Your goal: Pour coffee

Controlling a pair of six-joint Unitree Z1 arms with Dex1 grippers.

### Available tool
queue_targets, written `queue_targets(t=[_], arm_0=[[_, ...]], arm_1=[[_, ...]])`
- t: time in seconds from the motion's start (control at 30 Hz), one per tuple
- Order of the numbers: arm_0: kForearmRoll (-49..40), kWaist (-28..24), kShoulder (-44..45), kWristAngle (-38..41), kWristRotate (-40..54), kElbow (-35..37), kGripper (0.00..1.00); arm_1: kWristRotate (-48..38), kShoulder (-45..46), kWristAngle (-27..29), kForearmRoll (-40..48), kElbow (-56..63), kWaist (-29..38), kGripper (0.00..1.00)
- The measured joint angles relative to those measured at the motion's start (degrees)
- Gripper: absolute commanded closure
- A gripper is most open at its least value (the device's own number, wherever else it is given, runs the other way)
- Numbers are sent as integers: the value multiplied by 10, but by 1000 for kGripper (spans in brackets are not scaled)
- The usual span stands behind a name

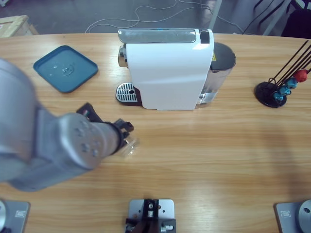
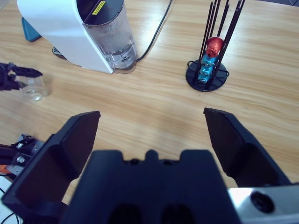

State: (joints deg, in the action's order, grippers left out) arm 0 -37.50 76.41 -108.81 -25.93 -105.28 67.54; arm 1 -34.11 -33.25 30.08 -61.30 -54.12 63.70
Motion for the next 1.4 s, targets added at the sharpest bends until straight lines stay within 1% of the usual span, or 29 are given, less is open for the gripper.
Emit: queue_targets(t=[0.13, 0.43, 0.47, 0.5, 0.53, 0.6, 0.63, 0.67, 0.7, 0.8, 0.9, 0.97, 1.0, 1.1, 1.17, 1.23, 1.27, 1.33, 1.4], arm_0=[[1, -2, 40, -20, 102, -14, 1000], [36, -14, 115, -22, 400, -18, 1000], [38, -15, 121, -22, 425, -18, 985], [39, -16, 125, -22, 445, -18, 785], [39, -16, 127, -22, 457, -18, 544], [39, -16, 132, -22, 478, -20, 221], [39, -16, 135, -22, 486, -22, 120], [39, -16, 141, -22, 493, -26, 41], [39, -16, 149, -22, 498, -31, 7], [35, -16, 181, -22, 513, -50, 1], [33, -16, 216, -17, 550, -57, 7], [35, -16, 254, 8, 625, -70, 9], [42, -15, 281, 22, 682, -86, 8], [96, -20, 350, 48, 822, -146, 0], [151, -51, 377, 106, 895, -205, 0], [218, -106, 386, 186, 934, -265, 0], [252, -126, 387, 209, 944, -291, 0], [302, -152, 384, 231, 969, -327, 4], [322, -170, 377, 242, 987, -344, 7]], arm_1=[[0, 0, 0, 0, 0, 0, 0], [0, 0, 0, 0, 0, 0, 0], [0, 0, 0, 0, 0, 0, 0], [0, 0, 0, 0, 0, 0, 0], [0, 0, 0, 0, 0, 0, 0], [0, 0, 0, 0, 0, 0, 0], [0, 0, 0, 0, 0, 0, 0], [0, 0, 0, 0, 0, 0, 0], [0, 0, 0, 0, 0, 0, 0], [0, 0, 0, 0, 0, 0, 0], [0, 0, 0, 0, 0, 0, 0], [0, 0, 0, 0, 0, -1, 0], [0, 0, 0, 0, 0, -1, 0], [0, -3, 0, 0, 0, -1, 0], [0, -11, 0, 0, 0, -2, 0], [0, -32, 0, 0, 0, -2, 0], [0, -42, 0, 0, 0, -2, 0], [0, -56, -1, 0, -1, -2, 0], [0, -61, -2, 0, -1, -2, 0]])
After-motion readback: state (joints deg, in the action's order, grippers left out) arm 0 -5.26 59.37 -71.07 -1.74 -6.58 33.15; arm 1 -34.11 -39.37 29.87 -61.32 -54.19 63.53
